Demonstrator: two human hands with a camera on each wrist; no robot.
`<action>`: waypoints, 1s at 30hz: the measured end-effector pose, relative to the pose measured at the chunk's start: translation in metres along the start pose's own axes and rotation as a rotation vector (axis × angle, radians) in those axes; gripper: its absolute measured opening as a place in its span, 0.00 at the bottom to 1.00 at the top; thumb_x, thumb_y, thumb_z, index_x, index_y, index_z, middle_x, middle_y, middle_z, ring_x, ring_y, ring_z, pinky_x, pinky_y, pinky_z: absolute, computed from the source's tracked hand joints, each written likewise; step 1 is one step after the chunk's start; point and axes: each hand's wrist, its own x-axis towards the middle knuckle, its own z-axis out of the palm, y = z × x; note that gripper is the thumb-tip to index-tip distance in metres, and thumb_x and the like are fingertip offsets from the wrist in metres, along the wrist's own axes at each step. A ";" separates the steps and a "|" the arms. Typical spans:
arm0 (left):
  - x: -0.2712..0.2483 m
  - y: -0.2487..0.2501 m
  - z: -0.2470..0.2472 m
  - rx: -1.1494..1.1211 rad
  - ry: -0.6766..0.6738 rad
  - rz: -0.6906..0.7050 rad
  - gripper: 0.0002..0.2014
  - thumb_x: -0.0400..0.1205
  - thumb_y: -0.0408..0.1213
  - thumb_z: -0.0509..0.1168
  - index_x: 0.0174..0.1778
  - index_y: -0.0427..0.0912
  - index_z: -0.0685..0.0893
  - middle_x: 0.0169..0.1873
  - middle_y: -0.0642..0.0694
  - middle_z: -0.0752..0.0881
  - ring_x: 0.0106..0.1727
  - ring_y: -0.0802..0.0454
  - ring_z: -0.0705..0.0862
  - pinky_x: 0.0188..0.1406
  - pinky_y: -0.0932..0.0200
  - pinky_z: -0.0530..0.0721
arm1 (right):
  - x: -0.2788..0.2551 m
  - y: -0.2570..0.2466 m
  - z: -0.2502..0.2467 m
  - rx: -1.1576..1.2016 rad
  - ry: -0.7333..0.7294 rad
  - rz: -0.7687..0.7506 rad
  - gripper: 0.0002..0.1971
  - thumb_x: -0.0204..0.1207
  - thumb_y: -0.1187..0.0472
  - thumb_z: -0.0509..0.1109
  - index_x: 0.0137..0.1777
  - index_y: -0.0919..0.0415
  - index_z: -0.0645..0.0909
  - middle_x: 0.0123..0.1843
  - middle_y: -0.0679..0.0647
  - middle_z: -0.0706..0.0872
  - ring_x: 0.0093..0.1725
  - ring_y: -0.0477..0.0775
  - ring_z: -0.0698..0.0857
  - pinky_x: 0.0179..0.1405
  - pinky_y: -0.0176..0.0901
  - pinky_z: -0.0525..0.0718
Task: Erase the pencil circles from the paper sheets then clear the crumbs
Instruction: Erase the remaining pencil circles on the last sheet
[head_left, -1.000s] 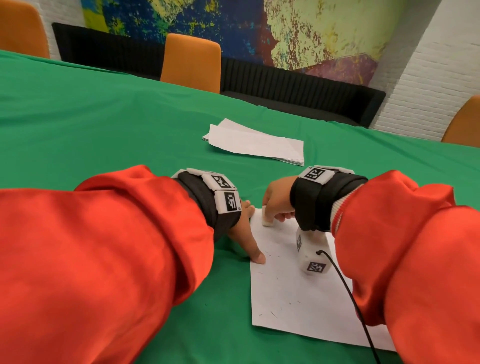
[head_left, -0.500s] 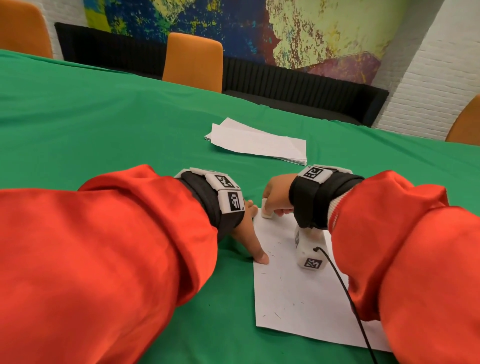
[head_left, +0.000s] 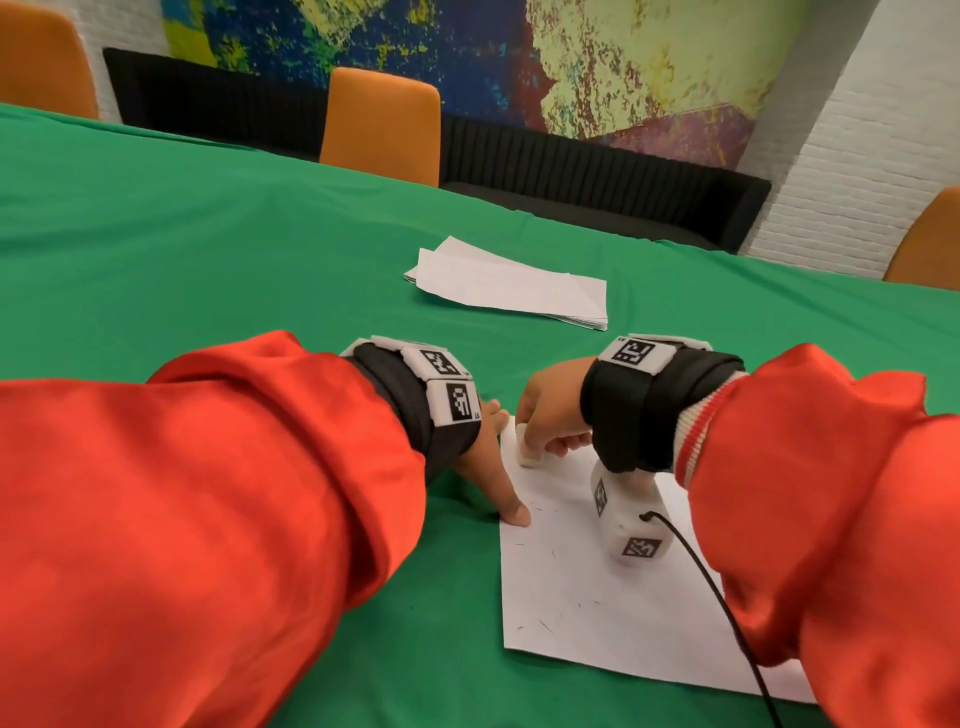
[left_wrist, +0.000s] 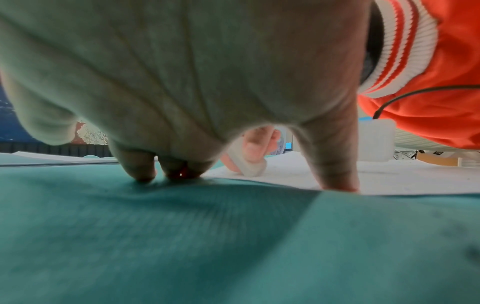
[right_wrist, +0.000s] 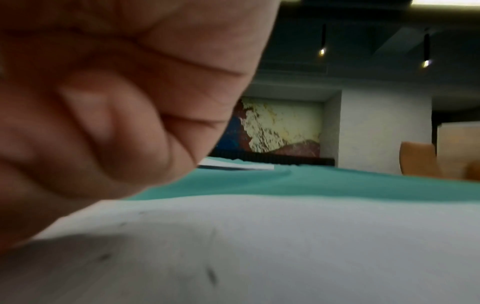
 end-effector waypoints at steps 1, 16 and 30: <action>0.000 0.000 0.000 -0.005 0.001 0.001 0.52 0.76 0.64 0.65 0.84 0.40 0.43 0.83 0.46 0.50 0.83 0.51 0.51 0.78 0.48 0.48 | 0.000 0.002 -0.001 0.012 -0.003 0.010 0.06 0.76 0.58 0.68 0.40 0.59 0.81 0.28 0.48 0.79 0.25 0.44 0.75 0.27 0.30 0.73; 0.000 -0.001 -0.001 0.016 0.021 0.015 0.51 0.74 0.65 0.65 0.84 0.41 0.49 0.82 0.47 0.54 0.82 0.50 0.55 0.78 0.46 0.50 | 0.015 0.013 -0.010 0.080 0.075 0.109 0.15 0.76 0.60 0.68 0.28 0.58 0.76 0.25 0.48 0.78 0.24 0.44 0.73 0.21 0.28 0.72; 0.003 -0.002 0.001 -0.025 0.037 0.018 0.50 0.74 0.65 0.66 0.83 0.43 0.51 0.81 0.47 0.57 0.81 0.51 0.57 0.77 0.47 0.53 | 0.017 0.010 -0.008 0.095 0.061 0.118 0.14 0.77 0.59 0.67 0.30 0.59 0.77 0.28 0.49 0.77 0.26 0.45 0.72 0.26 0.30 0.71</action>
